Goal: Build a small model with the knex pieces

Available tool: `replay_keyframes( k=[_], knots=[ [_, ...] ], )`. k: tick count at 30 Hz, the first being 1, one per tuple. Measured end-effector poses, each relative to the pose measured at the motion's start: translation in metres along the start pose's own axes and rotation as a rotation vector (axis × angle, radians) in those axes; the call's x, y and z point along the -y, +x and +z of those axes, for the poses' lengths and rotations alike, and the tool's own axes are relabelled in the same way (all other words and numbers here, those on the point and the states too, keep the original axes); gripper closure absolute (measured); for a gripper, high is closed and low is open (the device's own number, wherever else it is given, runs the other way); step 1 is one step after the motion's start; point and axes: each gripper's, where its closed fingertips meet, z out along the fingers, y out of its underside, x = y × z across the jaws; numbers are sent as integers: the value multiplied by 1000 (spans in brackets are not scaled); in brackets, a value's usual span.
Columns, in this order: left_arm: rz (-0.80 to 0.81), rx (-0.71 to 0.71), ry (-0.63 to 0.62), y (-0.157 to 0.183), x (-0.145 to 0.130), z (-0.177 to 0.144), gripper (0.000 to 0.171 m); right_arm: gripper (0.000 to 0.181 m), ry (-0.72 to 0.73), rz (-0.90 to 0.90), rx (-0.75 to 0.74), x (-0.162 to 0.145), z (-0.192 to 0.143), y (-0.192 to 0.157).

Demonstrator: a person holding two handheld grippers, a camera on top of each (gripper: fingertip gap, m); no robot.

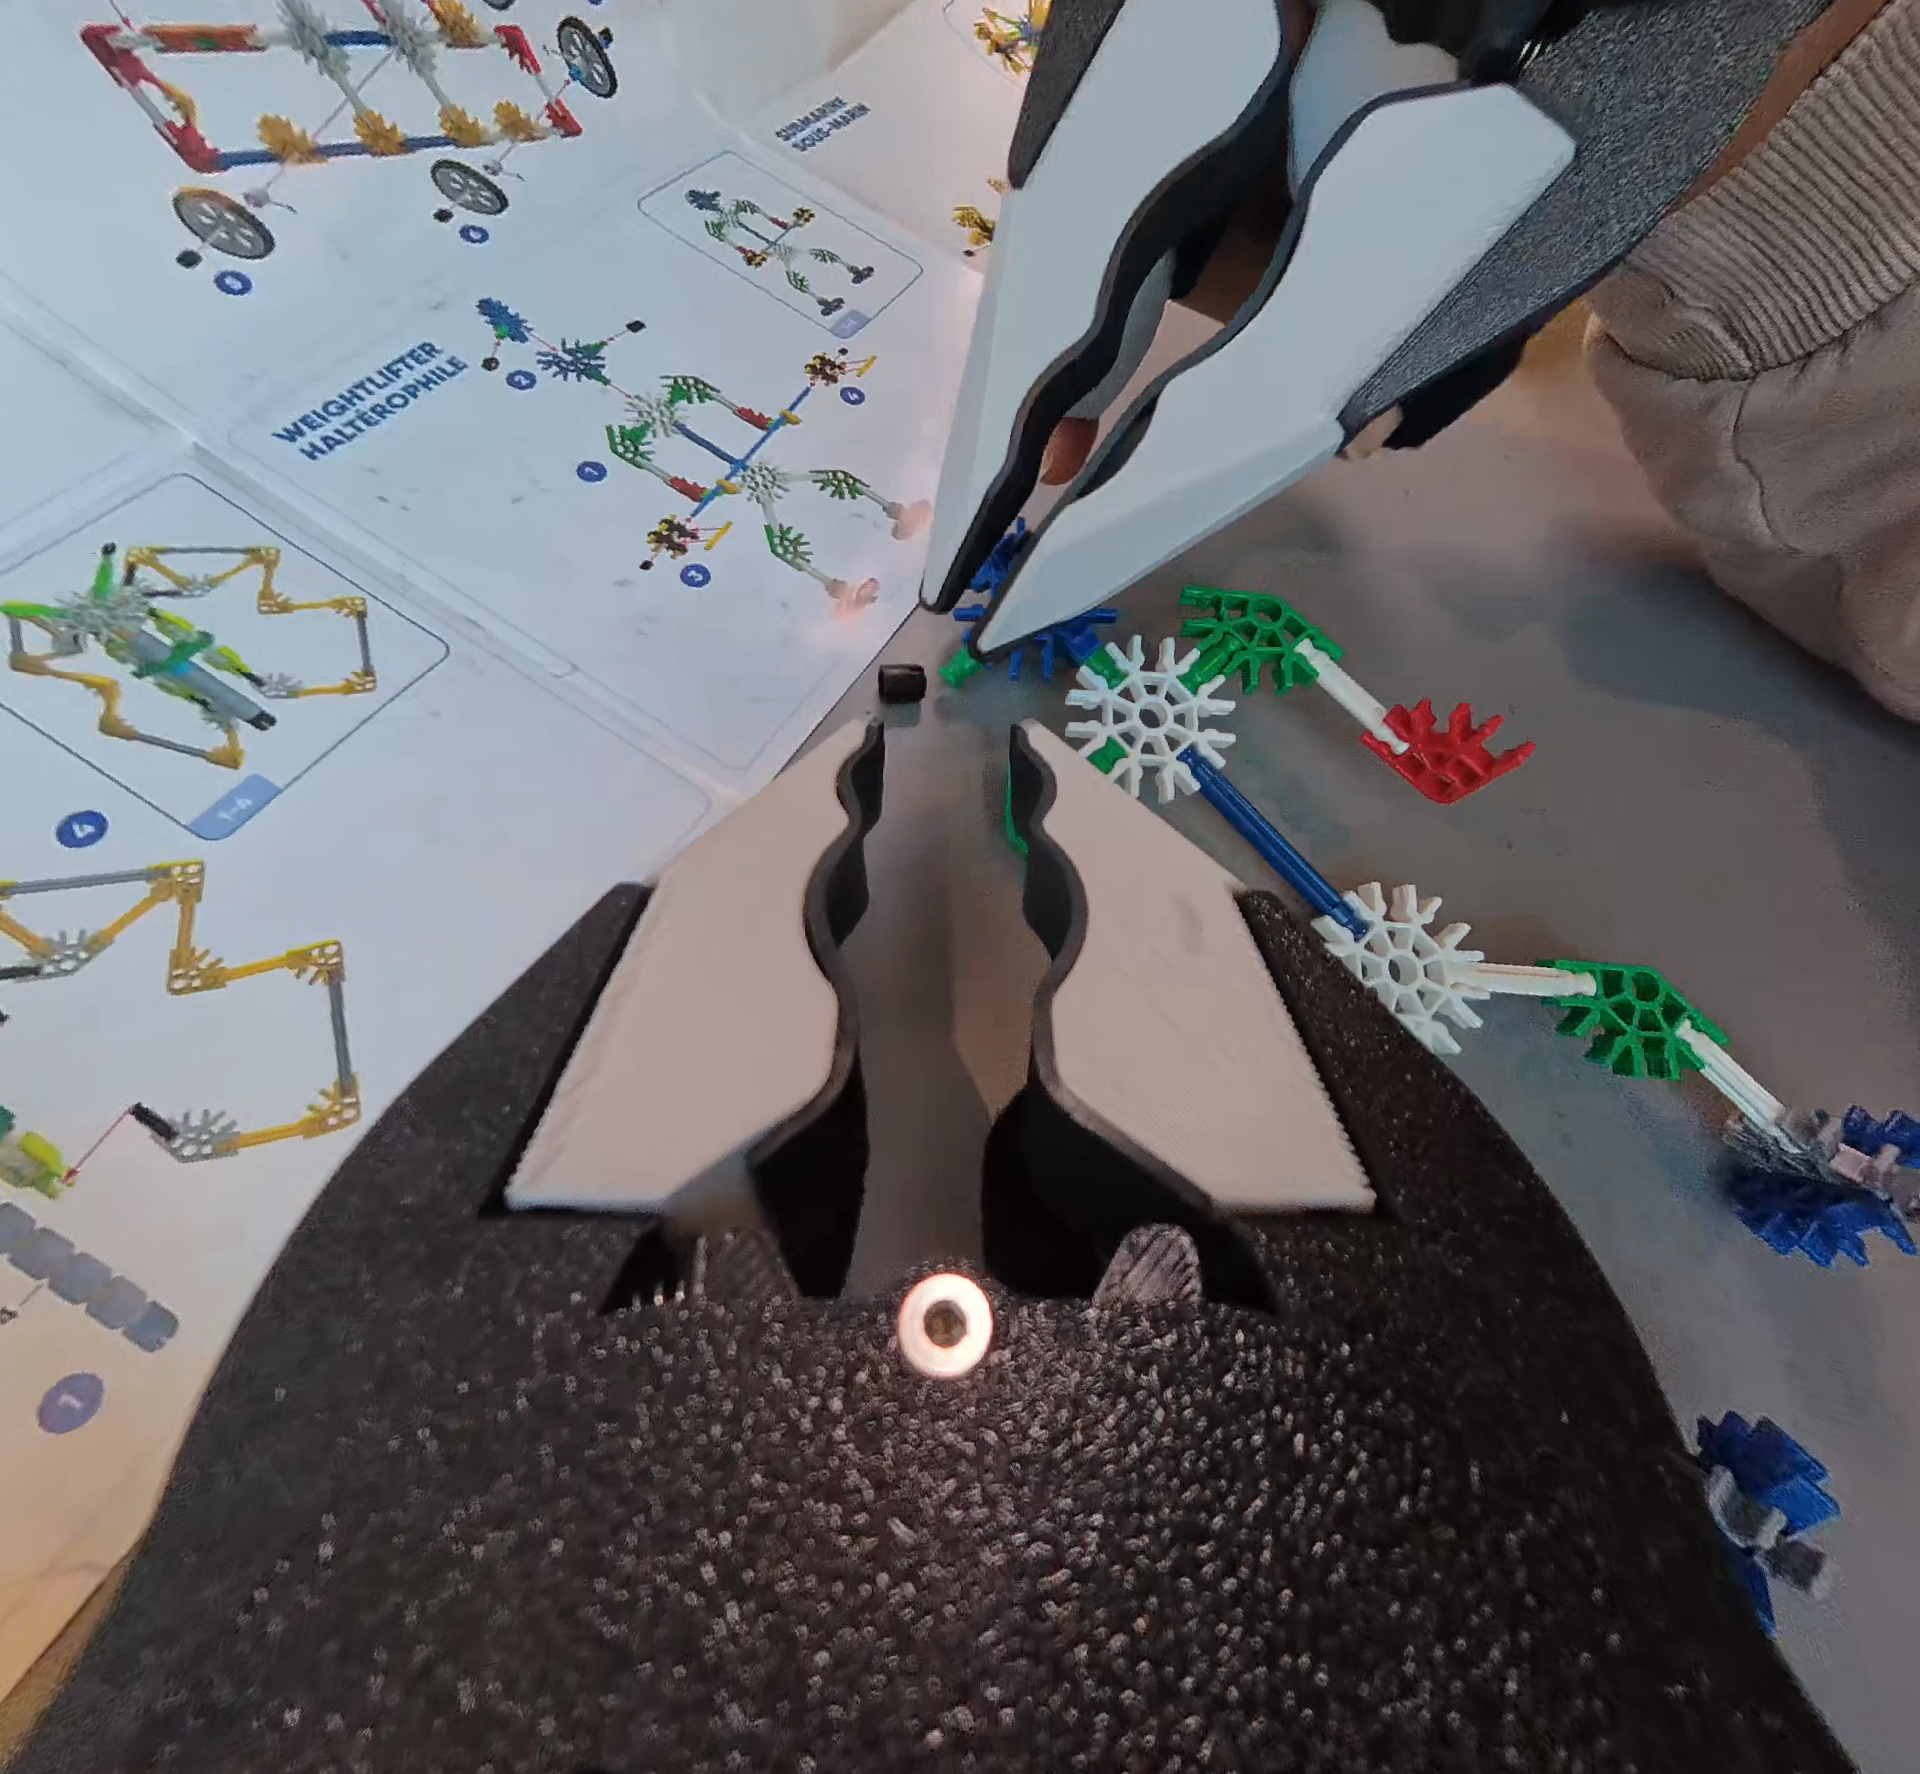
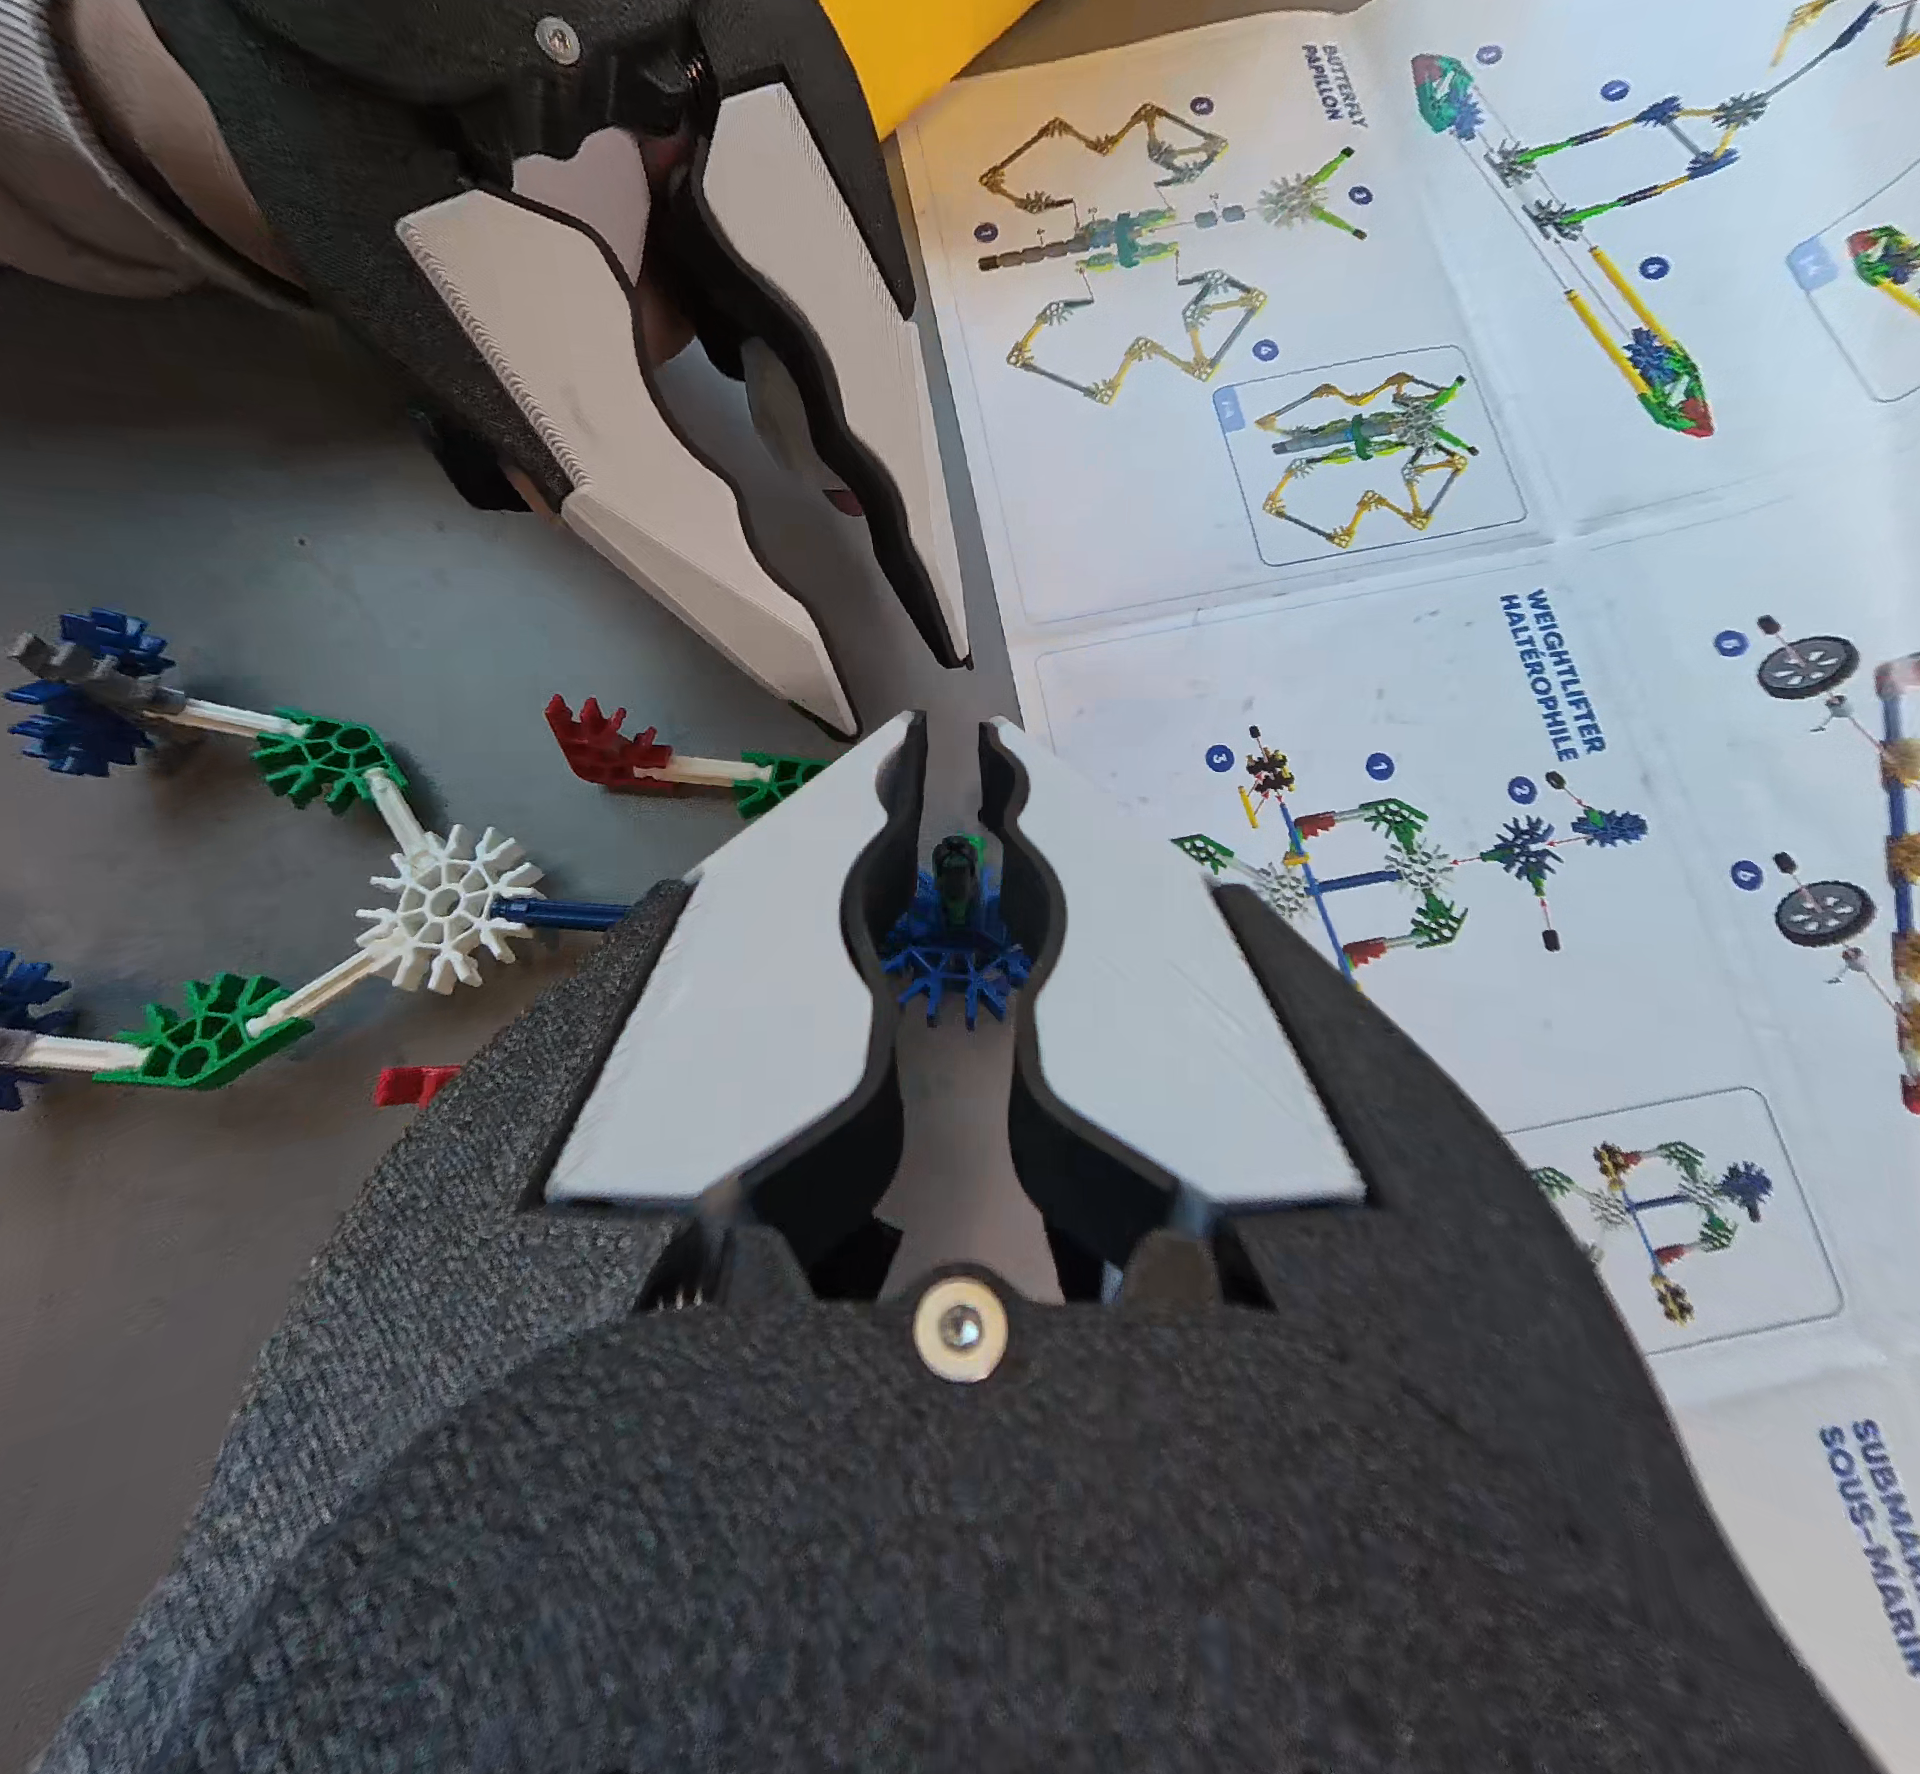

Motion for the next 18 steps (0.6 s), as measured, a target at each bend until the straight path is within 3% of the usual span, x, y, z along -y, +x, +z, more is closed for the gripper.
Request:
replay_keyframes(
  k=[6,11,18],
  knots=[
    [16,23,-12,-4,-3,-1,149,167,108,52,-58,16,-30,17],
    [63,33,-41,0,-8,3,149,163,3,28,-90,-2,-41,19],
    [92,59,-43,-2,-8,4,150,167,-109,-18,-62,-16,-15,5]
  ],
)
